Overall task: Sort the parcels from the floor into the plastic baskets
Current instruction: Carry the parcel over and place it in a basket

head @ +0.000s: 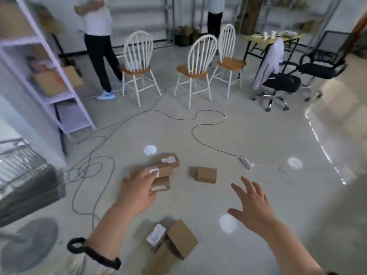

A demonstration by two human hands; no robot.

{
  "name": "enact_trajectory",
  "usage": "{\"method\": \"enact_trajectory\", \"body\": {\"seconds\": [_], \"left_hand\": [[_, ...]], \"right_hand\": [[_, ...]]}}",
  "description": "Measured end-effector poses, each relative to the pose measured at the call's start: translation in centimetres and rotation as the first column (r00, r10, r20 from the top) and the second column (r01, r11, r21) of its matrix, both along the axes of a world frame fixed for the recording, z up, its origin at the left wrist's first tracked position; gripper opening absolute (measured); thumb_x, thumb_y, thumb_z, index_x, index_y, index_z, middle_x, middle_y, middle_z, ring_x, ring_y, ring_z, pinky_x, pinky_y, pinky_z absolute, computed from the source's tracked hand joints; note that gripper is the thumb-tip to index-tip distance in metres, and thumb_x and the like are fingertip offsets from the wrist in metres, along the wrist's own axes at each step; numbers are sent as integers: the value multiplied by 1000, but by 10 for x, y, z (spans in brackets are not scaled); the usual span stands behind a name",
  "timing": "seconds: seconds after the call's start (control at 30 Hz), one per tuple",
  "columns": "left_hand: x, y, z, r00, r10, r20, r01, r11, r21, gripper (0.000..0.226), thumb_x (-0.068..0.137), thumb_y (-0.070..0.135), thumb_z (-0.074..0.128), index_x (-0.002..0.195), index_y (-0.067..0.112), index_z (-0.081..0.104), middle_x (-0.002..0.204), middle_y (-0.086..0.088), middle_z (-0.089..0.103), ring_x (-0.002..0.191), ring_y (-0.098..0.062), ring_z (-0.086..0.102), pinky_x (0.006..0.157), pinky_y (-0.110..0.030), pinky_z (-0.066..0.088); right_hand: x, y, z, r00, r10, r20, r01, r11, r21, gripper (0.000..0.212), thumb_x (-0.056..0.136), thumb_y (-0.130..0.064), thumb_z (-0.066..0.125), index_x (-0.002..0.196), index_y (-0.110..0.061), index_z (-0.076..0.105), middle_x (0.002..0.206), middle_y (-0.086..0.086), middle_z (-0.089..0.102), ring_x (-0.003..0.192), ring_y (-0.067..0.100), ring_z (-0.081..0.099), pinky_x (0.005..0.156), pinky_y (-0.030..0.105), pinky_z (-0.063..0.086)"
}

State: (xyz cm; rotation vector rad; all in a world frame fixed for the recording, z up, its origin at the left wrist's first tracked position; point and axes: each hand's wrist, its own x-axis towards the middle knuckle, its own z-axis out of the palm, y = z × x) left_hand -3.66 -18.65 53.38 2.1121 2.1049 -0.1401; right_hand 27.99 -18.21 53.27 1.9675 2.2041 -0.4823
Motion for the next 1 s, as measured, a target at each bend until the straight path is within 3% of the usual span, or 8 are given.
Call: {"method": "enact_trajectory", "body": {"seconds": [0.23, 0.5, 0.73, 1.0], "left_hand": [[-33, -41, -27, 975, 222, 8, -220, 973, -75, 66, 92, 49, 45, 149, 32, 15, 158, 3, 12, 142, -22, 20, 108, -42, 33], [-43, -49, -50, 943, 330, 32, -323, 936, -139, 66, 92, 49, 44, 149, 31, 16, 158, 2, 13, 143, -22, 18, 110, -42, 31], [-77, 11, -88, 924, 379, 46, -358, 902, -242, 65, 93, 46, 45, 149, 28, 17, 157, 2, 17, 141, -22, 22, 108, -40, 33], [-110, 127, -171, 934, 355, 28, -322, 875, -362, 48, 92, 41, 48, 136, 26, 35, 144, 4, 37, 130, -20, 38, 99, -37, 40]], "right_hand": [[-18, 12, -33, 992, 113, -49, -115, 992, -54, 75, 88, -55, 50, 150, -32, 14, 157, -8, -7, 145, 24, -2, 116, 35, 17], [-22, 31, -55, 989, 124, -84, -134, 984, -120, 74, 87, -52, 54, 149, -31, 19, 157, -8, -1, 144, 21, 3, 114, 36, 24], [-67, 109, -78, 981, 145, -132, -168, 968, -184, 71, 89, -50, 53, 148, -28, 21, 157, -7, 4, 143, 18, 8, 113, 34, 27], [-130, 215, -157, 973, 76, -218, -133, 956, -262, 63, 93, -44, 51, 147, -25, 26, 156, -8, 12, 142, 17, 13, 111, 32, 30]]}}
